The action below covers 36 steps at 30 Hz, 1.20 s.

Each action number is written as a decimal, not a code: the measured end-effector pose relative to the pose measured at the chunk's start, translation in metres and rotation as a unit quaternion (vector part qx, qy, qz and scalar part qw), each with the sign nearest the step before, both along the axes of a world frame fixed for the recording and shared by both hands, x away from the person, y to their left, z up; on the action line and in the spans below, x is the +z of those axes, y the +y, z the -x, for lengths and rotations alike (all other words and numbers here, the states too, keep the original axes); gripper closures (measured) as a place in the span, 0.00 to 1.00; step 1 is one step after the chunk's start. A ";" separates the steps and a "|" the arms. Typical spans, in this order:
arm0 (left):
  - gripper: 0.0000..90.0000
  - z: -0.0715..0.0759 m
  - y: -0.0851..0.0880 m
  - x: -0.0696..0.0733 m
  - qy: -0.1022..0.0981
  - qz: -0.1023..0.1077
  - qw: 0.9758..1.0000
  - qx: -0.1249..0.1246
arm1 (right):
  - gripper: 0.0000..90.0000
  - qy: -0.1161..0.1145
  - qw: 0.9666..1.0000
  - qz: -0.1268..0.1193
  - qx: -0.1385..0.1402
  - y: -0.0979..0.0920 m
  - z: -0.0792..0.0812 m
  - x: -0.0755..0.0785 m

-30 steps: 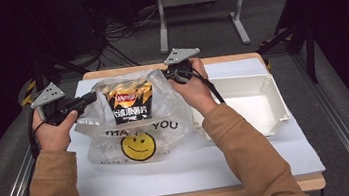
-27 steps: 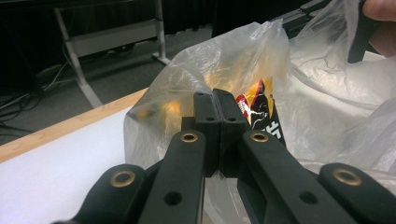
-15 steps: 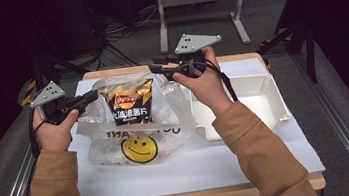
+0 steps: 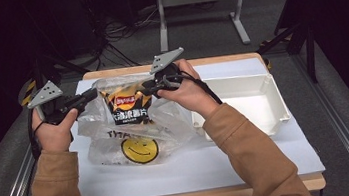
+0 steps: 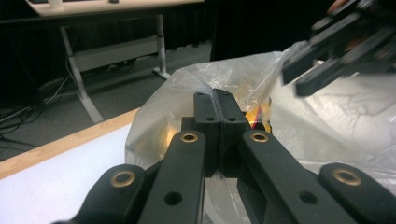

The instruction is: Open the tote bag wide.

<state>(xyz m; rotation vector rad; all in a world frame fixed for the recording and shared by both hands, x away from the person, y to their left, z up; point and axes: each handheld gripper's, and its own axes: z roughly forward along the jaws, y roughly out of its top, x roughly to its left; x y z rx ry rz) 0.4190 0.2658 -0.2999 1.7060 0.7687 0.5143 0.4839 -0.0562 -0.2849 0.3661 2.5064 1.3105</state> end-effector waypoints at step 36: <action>0.99 -0.012 0.031 -0.019 0.022 -0.008 0.997 0.072 | 0.42 0.002 0.999 -0.014 0.037 0.007 0.004 -0.014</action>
